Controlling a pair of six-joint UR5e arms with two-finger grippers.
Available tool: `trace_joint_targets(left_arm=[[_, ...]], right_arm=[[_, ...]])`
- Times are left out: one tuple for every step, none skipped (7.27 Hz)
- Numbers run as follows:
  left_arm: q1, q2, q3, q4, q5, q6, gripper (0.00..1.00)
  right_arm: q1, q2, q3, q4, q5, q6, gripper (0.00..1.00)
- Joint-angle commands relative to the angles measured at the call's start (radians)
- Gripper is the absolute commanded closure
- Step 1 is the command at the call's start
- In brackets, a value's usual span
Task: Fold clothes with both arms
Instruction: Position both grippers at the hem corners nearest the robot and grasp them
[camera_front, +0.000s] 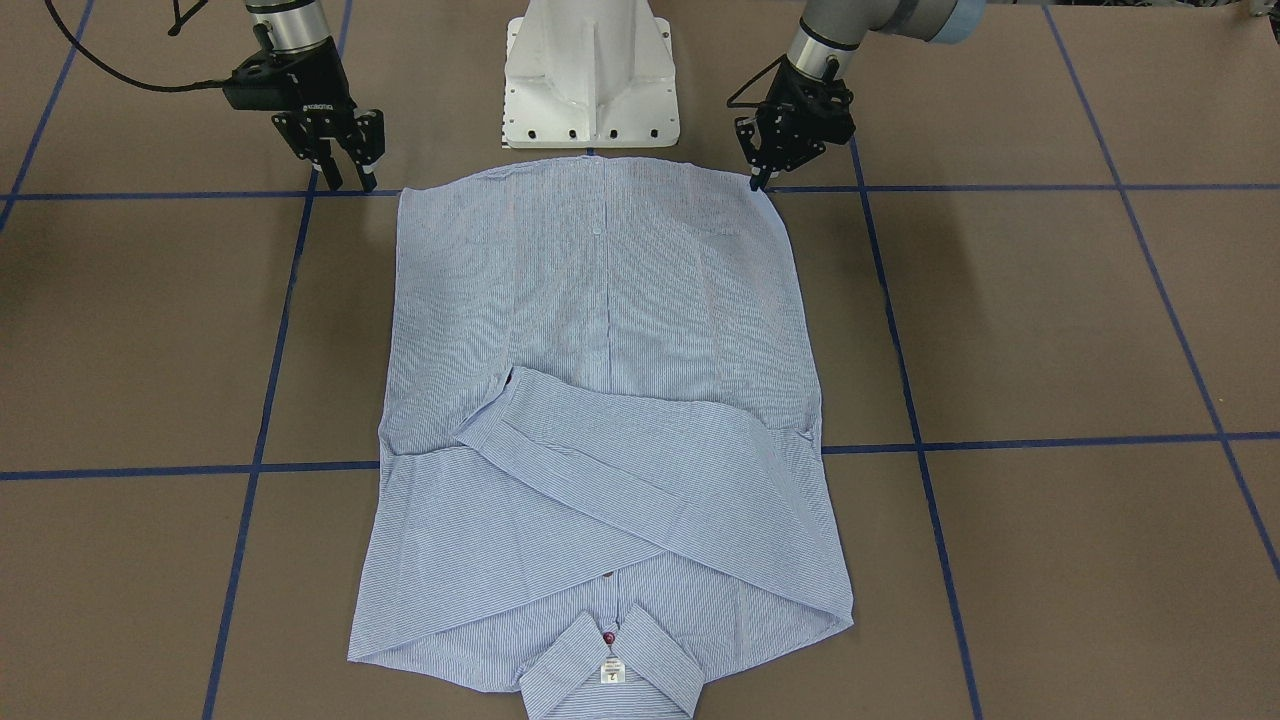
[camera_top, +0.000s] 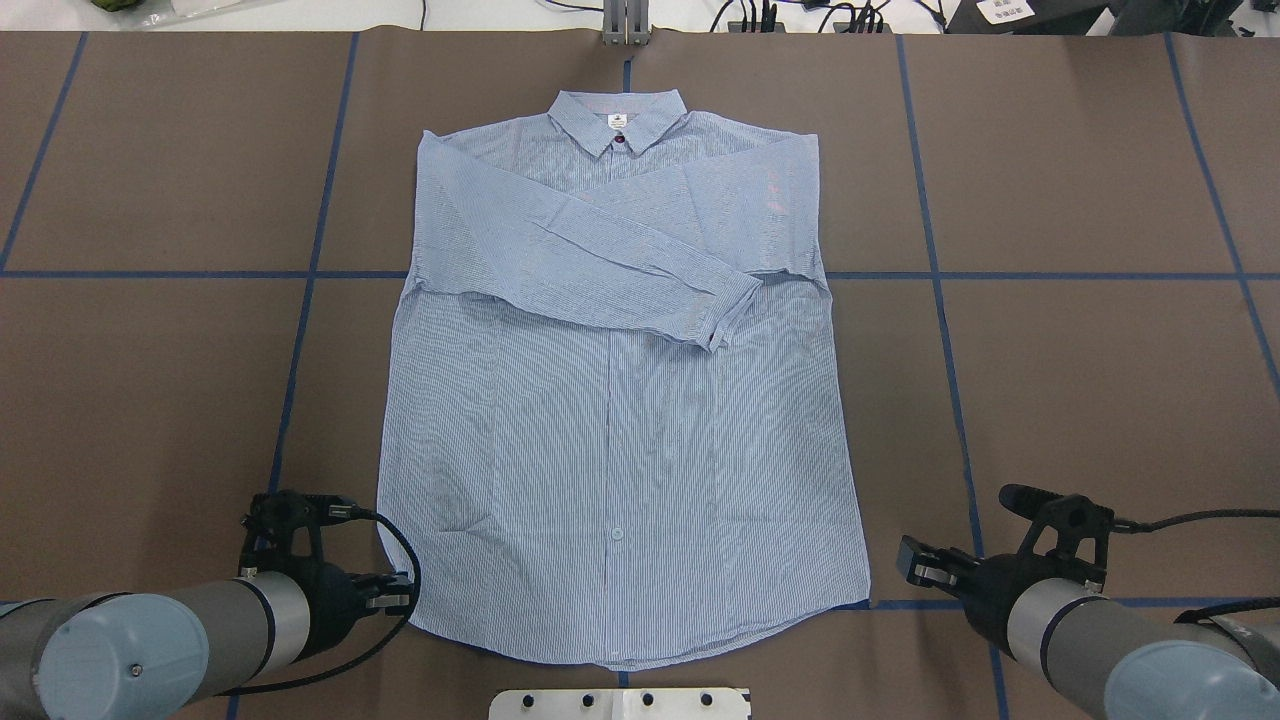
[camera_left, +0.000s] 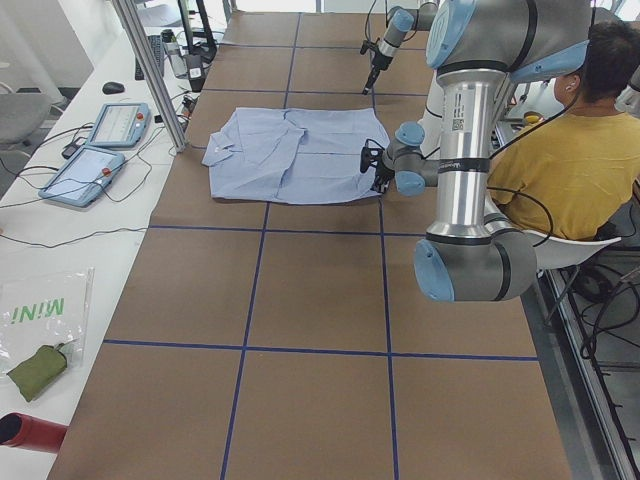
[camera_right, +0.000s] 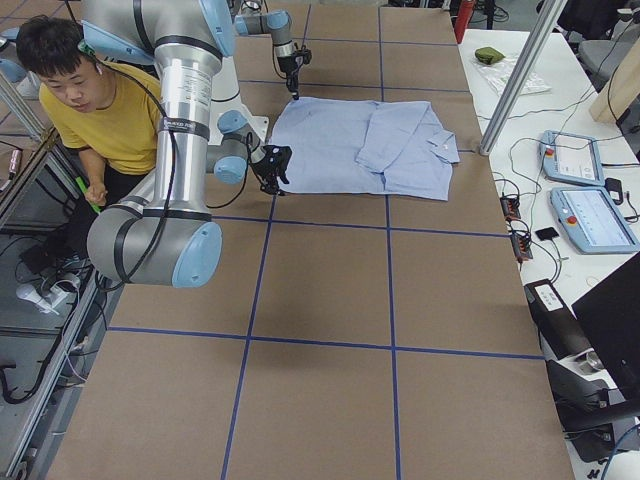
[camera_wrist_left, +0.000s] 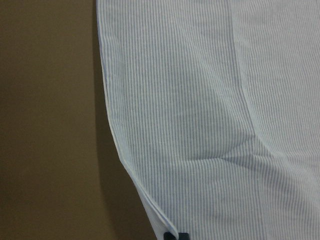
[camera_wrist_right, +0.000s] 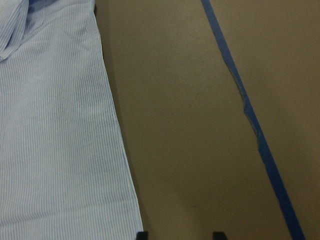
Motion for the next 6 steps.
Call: trace_joint_targets(left_arm=[[0.003,0.0,-0.002,0.0,0.02,0.0,1.0],[0.003,0.0,-0.002,0.0,0.02,0.0,1.0],[0.003,-0.003,-0.003,0.0,0.02,0.0,1.0],[0.002,-0.003,-0.003,0.0,0.02,0.002,1.0],[0.002,-0.001,-0.003,0.0,0.02,0.002,1.0],[0.002,-0.001,-0.005,0.0,0.02,0.0,1.0]], right_arm=[[-0.027,0.106,-0.024,-0.117,-0.044,0.048,0.56],[-0.027,0.181,-0.05,-0.194,-0.045,0.061,0.56],[-0.041,0.187,-0.064,-0.197,-0.056,0.065,0.58],[-0.047,0.187,-0.082,-0.197,-0.065,0.072,0.59],[-0.047,0.185,-0.084,-0.199,-0.068,0.071,0.59],[-0.053,0.182,-0.088,-0.2,-0.068,0.071,0.59]])
